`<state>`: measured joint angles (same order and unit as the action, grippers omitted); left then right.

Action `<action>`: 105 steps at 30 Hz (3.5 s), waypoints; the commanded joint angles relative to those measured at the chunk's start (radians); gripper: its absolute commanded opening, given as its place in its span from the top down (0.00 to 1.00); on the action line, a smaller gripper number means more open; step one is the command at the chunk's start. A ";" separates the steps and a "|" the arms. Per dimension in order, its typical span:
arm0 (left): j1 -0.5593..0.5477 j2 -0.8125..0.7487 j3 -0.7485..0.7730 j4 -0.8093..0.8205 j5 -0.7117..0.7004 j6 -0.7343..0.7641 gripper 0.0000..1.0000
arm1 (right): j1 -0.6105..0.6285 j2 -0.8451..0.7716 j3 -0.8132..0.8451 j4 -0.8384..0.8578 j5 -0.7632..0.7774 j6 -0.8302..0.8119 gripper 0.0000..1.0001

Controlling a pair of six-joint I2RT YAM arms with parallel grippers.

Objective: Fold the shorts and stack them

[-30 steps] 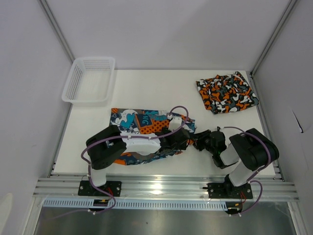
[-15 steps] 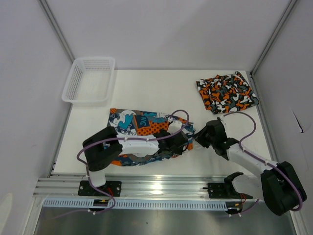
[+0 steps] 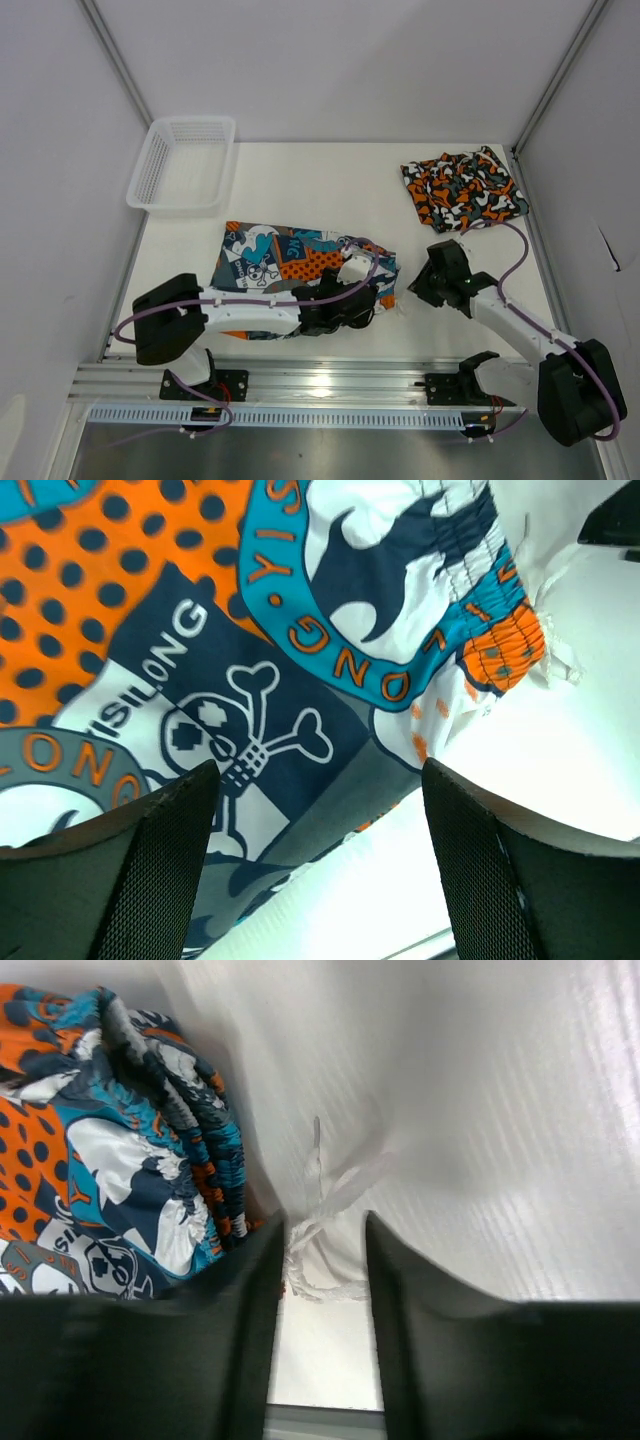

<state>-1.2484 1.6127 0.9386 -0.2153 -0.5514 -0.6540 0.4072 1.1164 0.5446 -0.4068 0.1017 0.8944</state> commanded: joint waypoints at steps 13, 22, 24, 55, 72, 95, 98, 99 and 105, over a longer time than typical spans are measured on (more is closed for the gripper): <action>0.033 -0.028 0.016 -0.065 -0.075 -0.065 0.18 | 0.062 -0.406 -0.185 0.072 -0.241 0.184 0.02; 0.159 -0.048 -0.096 -0.015 0.067 -0.111 0.19 | 0.324 -0.517 -0.343 0.235 0.107 0.553 0.04; 0.168 -0.031 -0.089 -0.022 0.076 -0.122 0.19 | 0.390 -0.510 -0.376 0.281 0.165 0.593 0.04; 0.188 0.064 -0.089 0.008 0.162 -0.144 0.20 | 0.559 0.063 -0.465 0.850 0.464 0.819 0.04; 0.187 0.067 -0.100 0.016 0.177 -0.148 0.20 | 0.559 0.322 -0.543 1.177 0.535 0.857 0.05; 0.187 0.090 -0.175 0.050 0.180 -0.173 0.20 | 0.395 0.119 -0.502 0.985 0.472 0.581 0.48; 0.187 0.090 -0.166 0.045 0.182 -0.168 0.20 | 0.394 0.109 -0.499 0.981 0.460 0.566 0.65; 0.187 0.090 -0.164 0.042 0.176 -0.168 0.20 | 0.394 0.108 -0.495 0.976 0.455 0.564 0.70; 0.184 0.062 -0.146 0.008 0.140 -0.139 0.20 | 0.397 0.024 -0.436 0.785 0.432 0.540 0.95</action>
<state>-1.0645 1.6489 0.8139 -0.1280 -0.4637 -0.7673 0.8028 1.1835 0.0677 0.5114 0.5232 1.4776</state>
